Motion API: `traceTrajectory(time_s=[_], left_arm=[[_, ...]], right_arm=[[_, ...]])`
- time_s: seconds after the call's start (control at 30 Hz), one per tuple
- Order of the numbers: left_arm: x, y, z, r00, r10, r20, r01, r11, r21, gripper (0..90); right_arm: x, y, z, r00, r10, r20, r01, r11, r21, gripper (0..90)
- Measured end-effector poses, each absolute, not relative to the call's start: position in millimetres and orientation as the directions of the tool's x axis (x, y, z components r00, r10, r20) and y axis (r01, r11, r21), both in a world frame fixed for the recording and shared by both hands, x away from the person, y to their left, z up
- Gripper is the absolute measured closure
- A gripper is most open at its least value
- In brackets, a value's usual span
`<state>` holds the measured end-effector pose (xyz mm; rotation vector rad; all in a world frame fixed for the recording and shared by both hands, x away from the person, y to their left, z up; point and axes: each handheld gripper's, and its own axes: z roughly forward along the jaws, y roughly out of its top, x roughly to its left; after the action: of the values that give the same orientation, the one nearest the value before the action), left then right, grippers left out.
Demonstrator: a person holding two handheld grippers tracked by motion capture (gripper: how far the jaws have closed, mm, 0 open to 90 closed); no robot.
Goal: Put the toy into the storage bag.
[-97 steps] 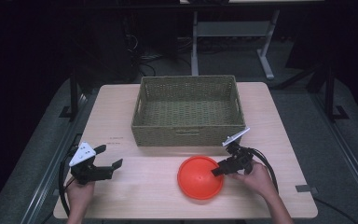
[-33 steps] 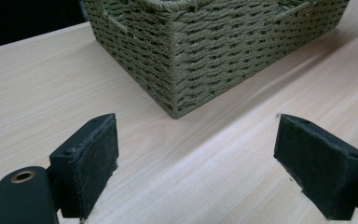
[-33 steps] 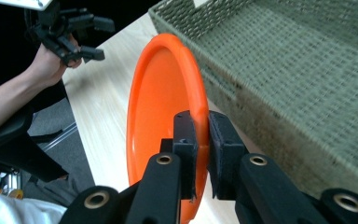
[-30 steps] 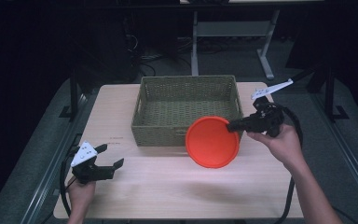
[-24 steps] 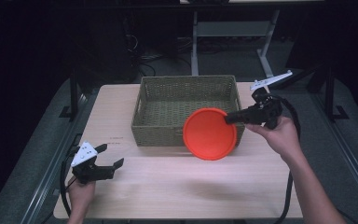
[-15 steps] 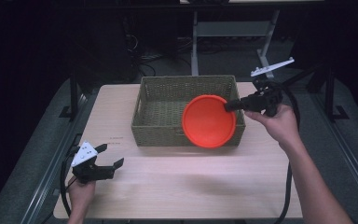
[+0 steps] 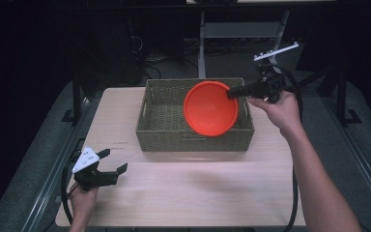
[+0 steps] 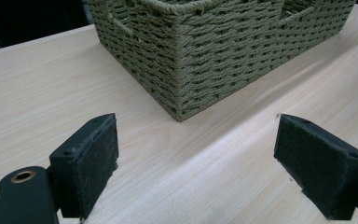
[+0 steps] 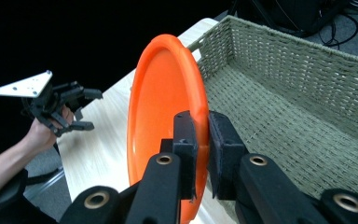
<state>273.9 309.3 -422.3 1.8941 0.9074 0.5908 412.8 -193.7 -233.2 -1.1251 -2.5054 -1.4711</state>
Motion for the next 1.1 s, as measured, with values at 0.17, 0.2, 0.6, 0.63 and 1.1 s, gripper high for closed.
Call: traceTrajectory(time_s=[0.17,0.2,0.6,0.63,1.1], left_arm=[[274.1,309.9,-422.5,0.591,0.807,0.025,0.349,-0.284,0.893,13.1],[274.1,310.1,-422.6,0.594,0.804,0.025,0.349,-0.285,0.893,13.1],[273.9,309.2,-421.8,0.577,0.816,0.031,0.352,-0.283,0.892,13.1],[274.1,309.5,-421.8,0.578,0.815,0.033,0.350,-0.284,0.892,13.1],[273.2,307.6,-421.8,0.580,0.813,0.048,0.340,-0.295,0.893,13.1]], right_arm=[[422.7,-193.6,-229.7,-0.725,0.585,0.364,0.603,0.282,0.747,82.2],[424.2,-193.1,-228.7,-0.723,0.586,0.367,0.606,0.282,0.744,82.2],[438.7,-186.5,-218.0,-0.713,0.601,0.361,0.608,0.275,0.745,82.2],[440.2,-185.4,-217.7,-0.713,0.604,0.357,0.608,0.277,0.744,82.2],[455.7,-177.1,-219.4,-0.688,0.628,0.363,0.625,0.260,0.736,82.2]])
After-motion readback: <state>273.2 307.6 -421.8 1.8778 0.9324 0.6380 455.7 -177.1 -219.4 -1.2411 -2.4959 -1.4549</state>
